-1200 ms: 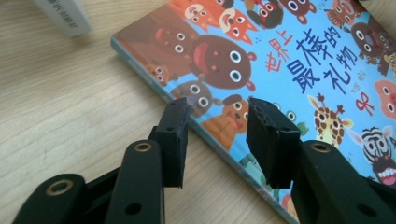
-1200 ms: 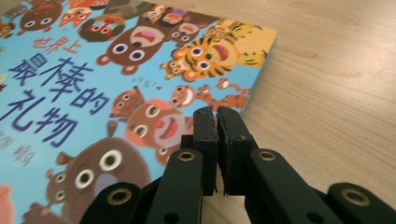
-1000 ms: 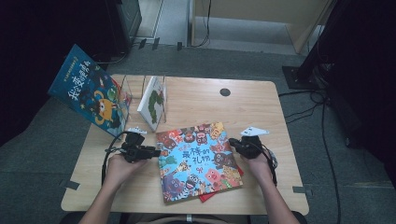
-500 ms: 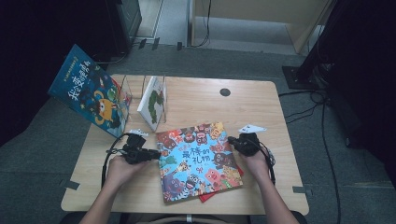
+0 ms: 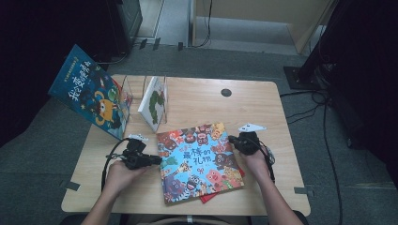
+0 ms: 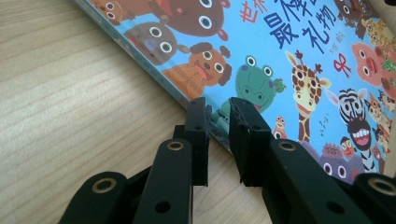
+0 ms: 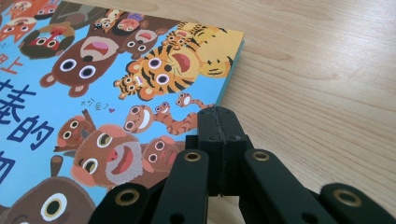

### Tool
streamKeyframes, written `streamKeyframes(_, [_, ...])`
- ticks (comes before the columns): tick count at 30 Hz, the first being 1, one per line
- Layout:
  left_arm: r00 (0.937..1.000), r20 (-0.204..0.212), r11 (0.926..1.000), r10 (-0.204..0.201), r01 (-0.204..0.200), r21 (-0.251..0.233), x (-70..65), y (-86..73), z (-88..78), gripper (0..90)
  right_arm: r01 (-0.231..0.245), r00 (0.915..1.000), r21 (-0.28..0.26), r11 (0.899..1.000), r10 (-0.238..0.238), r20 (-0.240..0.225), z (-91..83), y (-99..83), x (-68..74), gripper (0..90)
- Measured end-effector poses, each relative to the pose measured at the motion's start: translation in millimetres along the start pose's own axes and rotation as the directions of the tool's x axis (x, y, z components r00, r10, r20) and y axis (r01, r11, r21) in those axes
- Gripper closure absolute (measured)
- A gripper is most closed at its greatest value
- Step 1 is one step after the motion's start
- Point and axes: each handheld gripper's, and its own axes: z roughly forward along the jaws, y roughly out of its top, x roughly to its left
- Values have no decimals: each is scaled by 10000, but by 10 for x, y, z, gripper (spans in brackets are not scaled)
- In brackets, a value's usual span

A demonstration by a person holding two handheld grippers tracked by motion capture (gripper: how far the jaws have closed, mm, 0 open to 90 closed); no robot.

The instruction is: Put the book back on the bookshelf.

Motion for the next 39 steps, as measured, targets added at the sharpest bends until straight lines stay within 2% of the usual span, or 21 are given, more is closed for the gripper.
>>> streamKeyframes(9, [9996, -110, 9996, -248, 247, -113, -60, -160, -68, 779, 78, 10000, 26, 10000, -78, 48, 152, 112, 75, 900])
streamKeyframes(13, [9995, -199, 9996, -229, 226, -140, -96, -192, -71, 778, 123, 9999, 53, 9999, -123, -79, 195, 142, 65, 900])
streamKeyframes(14, [9992, -221, 9992, -346, 341, -213, -117, -211, -70, 779, 169, 9998, 70, 9998, -169, -74, 204, 147, 63, 900])
streamKeyframes(20, [9987, -239, 9987, -455, 450, -226, -175, -260, -60, 798, 136, 9999, 206, 9997, -135, -61, 275, 181, 50, 900])
streamKeyframes(23, [9988, 42, 9987, -479, 479, -147, -220, -282, -32, 805, 38, 9999, 202, 9998, -35, -152, 307, 190, 12, 900])
streamKeyframes(24, [9988, 42, 9987, -479, 479, -147, -220, -282, -32, 807, 82, 9999, 244, 9997, -78, -142, 314, 192, 6, 900])
streamKeyframes(25, [9986, 228, 9988, -474, 477, -147, -242, -291, -10, 810, 183, 9998, 272, 9995, -180, -91, 321, 198, -4, 900])
streamKeyframes(27, [9989, 192, 9989, -438, 441, -166, -254, -292, -6, 810, 229, 9997, 305, 9993, -226, -102, 321, 203, -13, 900])
streamKeyframes(29, [9979, 351, 9981, -545, 555, -258, -222, -272, -17, 777, 270, 9996, 318, 9991, -266, -128, 318, 209, -36, 868])
streamKeyframes(30, [9984, 231, 9980, -509, 518, -366, -210, -262, -31, 763, 358, 9992, 226, 9991, -354, -176, 309, 212, -51, 868])
streamKeyframes(33, [9988, 252, 9960, -428, 447, -768, -150, -219, -99, 713, 264, 9996, 83, 9996, -262, -136, 255, 220, -68, 870])
streamKeyframes(36, [9992, 186, 9963, -366, 379, -777, -106, -180, -123, 668, 139, 9996, 42, 9999, -138, -233, 222, 213, -75, 847])
streamKeyframes(37, [9994, 129, 9966, -308, 317, -762, -87, -160, -130, 654, 205, 9995, 20, 9998, -204, -255, 205, 192, -71, 803])
streamKeyframes(39, [9997, 25, 9964, -244, 245, -809, -31, -97, -164, 632, 312, 9994, 17, 9995, -312, -153, 169, 165, -63, 774])
